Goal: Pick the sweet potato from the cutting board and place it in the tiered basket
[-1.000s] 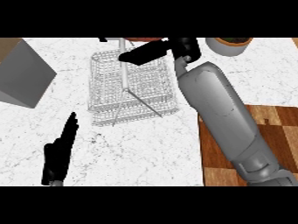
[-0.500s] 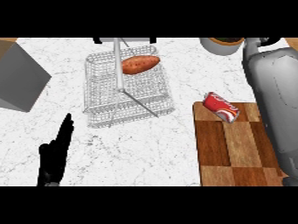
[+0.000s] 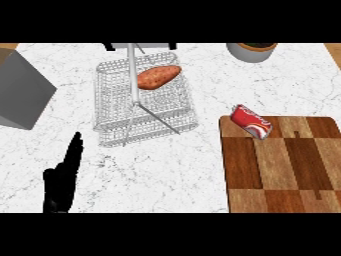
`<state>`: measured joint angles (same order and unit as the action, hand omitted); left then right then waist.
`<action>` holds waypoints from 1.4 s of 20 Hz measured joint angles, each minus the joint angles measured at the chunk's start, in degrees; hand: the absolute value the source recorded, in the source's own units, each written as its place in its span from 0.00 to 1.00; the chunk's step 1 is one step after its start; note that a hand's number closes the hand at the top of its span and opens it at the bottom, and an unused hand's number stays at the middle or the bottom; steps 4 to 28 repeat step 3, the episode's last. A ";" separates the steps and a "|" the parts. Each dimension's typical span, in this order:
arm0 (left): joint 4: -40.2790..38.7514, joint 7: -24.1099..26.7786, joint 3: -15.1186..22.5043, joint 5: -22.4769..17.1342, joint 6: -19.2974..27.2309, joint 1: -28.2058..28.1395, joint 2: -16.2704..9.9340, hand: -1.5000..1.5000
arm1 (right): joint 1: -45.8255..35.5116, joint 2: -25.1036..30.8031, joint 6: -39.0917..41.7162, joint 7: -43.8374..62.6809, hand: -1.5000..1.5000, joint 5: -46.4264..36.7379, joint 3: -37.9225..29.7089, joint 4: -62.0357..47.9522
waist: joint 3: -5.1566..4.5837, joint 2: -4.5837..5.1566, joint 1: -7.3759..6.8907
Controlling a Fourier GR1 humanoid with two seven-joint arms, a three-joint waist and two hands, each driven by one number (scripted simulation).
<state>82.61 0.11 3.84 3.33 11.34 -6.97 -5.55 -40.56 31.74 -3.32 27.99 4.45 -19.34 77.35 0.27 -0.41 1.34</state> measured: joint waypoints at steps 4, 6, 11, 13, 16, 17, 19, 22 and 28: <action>0.13 -1.63 0.17 0.15 0.05 1.15 0.19 0.50 | 4.13 4.85 7.66 -3.12 0.00 5.65 -5.58 -2.02 | -0.01 0.11 -0.21; 0.13 -1.63 0.17 0.15 0.05 1.15 0.19 0.50 | 4.13 4.85 7.66 -3.12 0.00 5.65 -5.58 -2.02 | -0.01 0.11 -0.21; 0.13 -1.63 0.17 0.15 0.05 1.15 0.19 0.50 | 4.13 4.85 7.66 -3.12 0.00 5.65 -5.58 -2.02 | -0.01 0.11 -0.21; 0.13 -1.63 0.17 0.15 0.05 1.15 0.19 0.50 | 4.13 4.85 7.66 -3.12 0.00 5.65 -5.58 -2.02 | -0.01 0.11 -0.21; 0.13 -1.63 0.17 0.15 0.05 1.15 0.19 0.50 | 4.13 4.85 7.66 -3.12 0.00 5.65 -5.58 -2.02 | -0.01 0.11 -0.21; 0.13 -1.63 0.17 0.15 0.05 1.15 0.19 0.50 | 4.13 4.85 7.66 -3.12 0.00 5.65 -5.58 -2.02 | -0.01 0.11 -0.21; 0.13 -1.63 0.17 0.15 0.05 1.15 0.19 0.50 | 4.13 4.85 7.66 -3.12 0.00 5.65 -5.58 -2.02 | -0.01 0.11 -0.21; 0.13 -1.63 0.17 0.15 0.05 1.15 0.19 0.50 | 4.13 4.85 7.66 -3.12 0.00 5.65 -5.58 -2.02 | -0.01 0.11 -0.21; 0.13 -1.63 0.17 0.15 0.05 1.15 0.19 0.50 | 4.13 4.85 7.66 -3.12 0.00 5.65 -5.58 -2.02 | -0.01 0.11 -0.21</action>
